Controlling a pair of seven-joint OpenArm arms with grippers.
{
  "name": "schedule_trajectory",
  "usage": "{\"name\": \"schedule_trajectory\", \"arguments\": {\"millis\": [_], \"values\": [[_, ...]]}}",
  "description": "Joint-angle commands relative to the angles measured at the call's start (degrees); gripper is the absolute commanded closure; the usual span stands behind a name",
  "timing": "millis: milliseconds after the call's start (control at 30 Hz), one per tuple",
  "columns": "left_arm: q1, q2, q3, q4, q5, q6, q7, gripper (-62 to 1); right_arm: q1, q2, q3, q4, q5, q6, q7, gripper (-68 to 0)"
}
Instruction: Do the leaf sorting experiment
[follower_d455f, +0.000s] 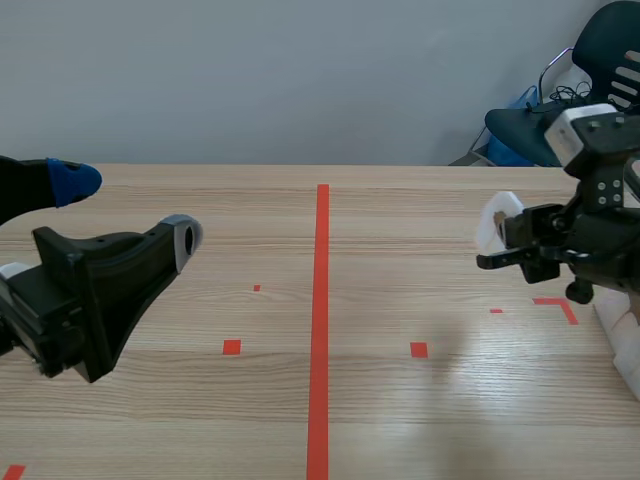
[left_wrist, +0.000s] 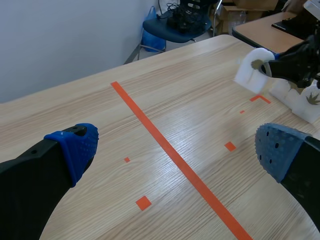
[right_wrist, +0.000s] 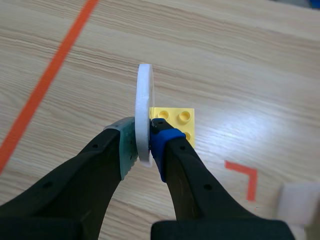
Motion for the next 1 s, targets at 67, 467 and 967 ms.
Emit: {"name": "schedule_trajectory", "arguments": {"millis": [67,467,967], "values": [[-0.17,-0.04,-0.26,0.0,-0.55,-0.11,-1.01,-62.3,-1.22,0.13,2.58,-0.7,0.17,-0.68,1.97,-3.3],[-0.17,-0.02,-0.26,0.0,-0.55,-0.11,-1.03,-62.3,-1.7,-0.55,4.52,-13.09,-0.48,-0.92,7.54,-3.3],[-0.17,-0.04,-0.26,0.0,-0.55,-0.11,-1.03,-62.3,-0.17,-0.79,9.57,-16.57,-1.57,-1.57,9.92,-28.8]]}}
